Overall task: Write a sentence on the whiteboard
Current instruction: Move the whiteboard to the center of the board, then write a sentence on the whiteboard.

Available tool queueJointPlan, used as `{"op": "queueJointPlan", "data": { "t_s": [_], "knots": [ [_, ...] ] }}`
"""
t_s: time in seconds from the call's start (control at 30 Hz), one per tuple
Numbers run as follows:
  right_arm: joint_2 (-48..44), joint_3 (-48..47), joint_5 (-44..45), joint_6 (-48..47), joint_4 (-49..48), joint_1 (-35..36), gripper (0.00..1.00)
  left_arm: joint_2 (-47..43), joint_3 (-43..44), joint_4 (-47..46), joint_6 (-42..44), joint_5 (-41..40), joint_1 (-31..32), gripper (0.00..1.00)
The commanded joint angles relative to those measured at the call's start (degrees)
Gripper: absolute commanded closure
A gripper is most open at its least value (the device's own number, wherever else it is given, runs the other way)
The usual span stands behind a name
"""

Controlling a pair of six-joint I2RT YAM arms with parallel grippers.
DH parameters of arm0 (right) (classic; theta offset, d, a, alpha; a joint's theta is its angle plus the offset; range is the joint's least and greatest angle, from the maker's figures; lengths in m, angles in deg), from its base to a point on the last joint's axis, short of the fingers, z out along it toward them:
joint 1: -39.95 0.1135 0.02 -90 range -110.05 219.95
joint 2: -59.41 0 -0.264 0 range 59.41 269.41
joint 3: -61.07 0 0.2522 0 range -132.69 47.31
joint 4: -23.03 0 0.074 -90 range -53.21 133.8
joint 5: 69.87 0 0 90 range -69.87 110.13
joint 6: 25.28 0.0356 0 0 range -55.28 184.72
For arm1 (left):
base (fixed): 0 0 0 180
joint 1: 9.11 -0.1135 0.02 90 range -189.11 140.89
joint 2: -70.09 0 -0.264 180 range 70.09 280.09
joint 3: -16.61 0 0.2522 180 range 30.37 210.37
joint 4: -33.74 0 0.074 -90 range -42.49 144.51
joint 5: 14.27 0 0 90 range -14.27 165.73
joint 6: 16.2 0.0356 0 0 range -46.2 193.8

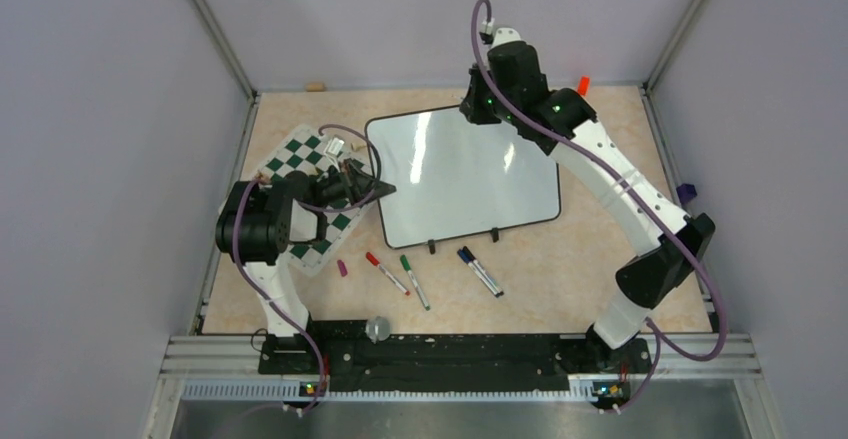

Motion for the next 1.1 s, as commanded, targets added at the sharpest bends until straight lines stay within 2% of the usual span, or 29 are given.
{"op": "queueJointPlan", "data": {
  "t_s": [0.0, 0.43, 0.67, 1.07],
  "knots": [
    [-4.49, 0.41, 3.0, -1.32, -1.59, 2.06, 1.0, -4.2, -3.19, -3.06, 4.44, -1.51, 0.12, 1.0],
    [-2.25, 1.07, 6.12, -0.91, -5.61, 7.33, 1.0, -2.25, -2.63, -3.06, 4.04, -0.76, 0.21, 1.0],
    [4.64, -7.4, 12.24, -1.25, -0.13, 11.45, 1.0, -1.24, -1.52, -3.06, 2.93, 0.48, 0.26, 1.0],
    [4.28, -7.59, 14.84, -2.47, 2.64, 15.39, 1.0, -1.58, -0.98, -3.06, 3.69, 3.09, 0.2, 1.0]
  ]
}}
